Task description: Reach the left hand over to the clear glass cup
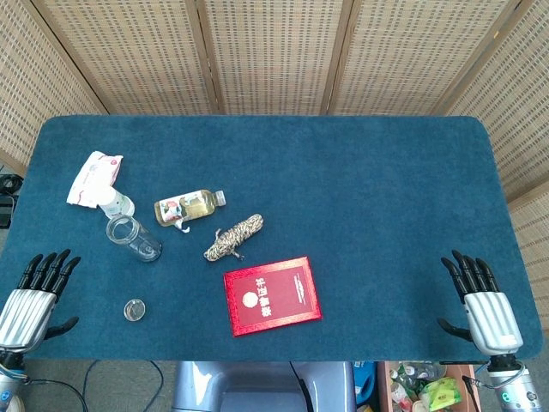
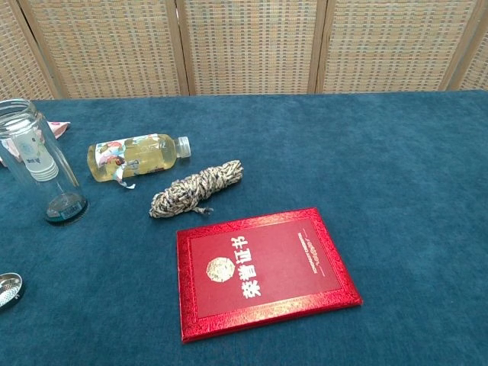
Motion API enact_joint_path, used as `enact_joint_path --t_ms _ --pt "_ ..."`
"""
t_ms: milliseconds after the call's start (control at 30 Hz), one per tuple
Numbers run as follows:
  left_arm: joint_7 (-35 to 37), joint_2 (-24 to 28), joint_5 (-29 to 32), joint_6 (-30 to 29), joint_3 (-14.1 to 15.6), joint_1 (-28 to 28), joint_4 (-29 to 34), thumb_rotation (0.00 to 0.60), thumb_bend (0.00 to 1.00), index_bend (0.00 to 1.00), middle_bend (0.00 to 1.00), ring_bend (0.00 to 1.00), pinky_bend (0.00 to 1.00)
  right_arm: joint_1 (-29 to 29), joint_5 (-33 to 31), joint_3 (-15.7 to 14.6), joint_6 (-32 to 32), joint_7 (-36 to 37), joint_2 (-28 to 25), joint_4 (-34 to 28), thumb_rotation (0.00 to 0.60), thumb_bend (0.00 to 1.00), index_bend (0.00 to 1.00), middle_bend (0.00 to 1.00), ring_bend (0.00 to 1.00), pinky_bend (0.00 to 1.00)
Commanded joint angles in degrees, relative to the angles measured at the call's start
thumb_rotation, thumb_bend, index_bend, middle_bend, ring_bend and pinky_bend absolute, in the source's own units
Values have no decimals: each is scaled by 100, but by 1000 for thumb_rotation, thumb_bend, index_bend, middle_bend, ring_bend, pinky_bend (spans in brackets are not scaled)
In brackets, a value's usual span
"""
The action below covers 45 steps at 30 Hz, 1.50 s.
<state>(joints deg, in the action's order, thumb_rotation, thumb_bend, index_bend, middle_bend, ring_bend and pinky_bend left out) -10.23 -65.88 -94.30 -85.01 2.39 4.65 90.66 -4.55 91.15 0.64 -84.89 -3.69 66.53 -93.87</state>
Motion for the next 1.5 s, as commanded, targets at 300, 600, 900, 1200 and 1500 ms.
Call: enact_joint_path --t_ms 300,600,900,1200,1500 --pt "517 274 -552 187 216 308 -392 600 92 91 0 0 0 11 -4 -5 -5 -4 -5 2 600 0 3 0 0 0" --pt "723 282 -627 574 308 556 -609 600 92 343 0 0 0 10 -19 3 1 -1 1 19 600 0 3 0 0 0" --pt "621 49 -587 958 288 804 -832 600 185 409 0 0 0 1 -49 18 21 -20 20 31 600 0 3 0 0 0" --pt "406 -94 -584 1208 287 1002 -964 600 246 456 0 0 0 -5 -82 29 42 -9 24 50 600 0 3 0 0 0" --pt "260 -192 -609 1301 356 1083 -1006 600 273 476 0 0 0 -9 -91 35 48 -8 21 44 600 0 3 0 0 0"
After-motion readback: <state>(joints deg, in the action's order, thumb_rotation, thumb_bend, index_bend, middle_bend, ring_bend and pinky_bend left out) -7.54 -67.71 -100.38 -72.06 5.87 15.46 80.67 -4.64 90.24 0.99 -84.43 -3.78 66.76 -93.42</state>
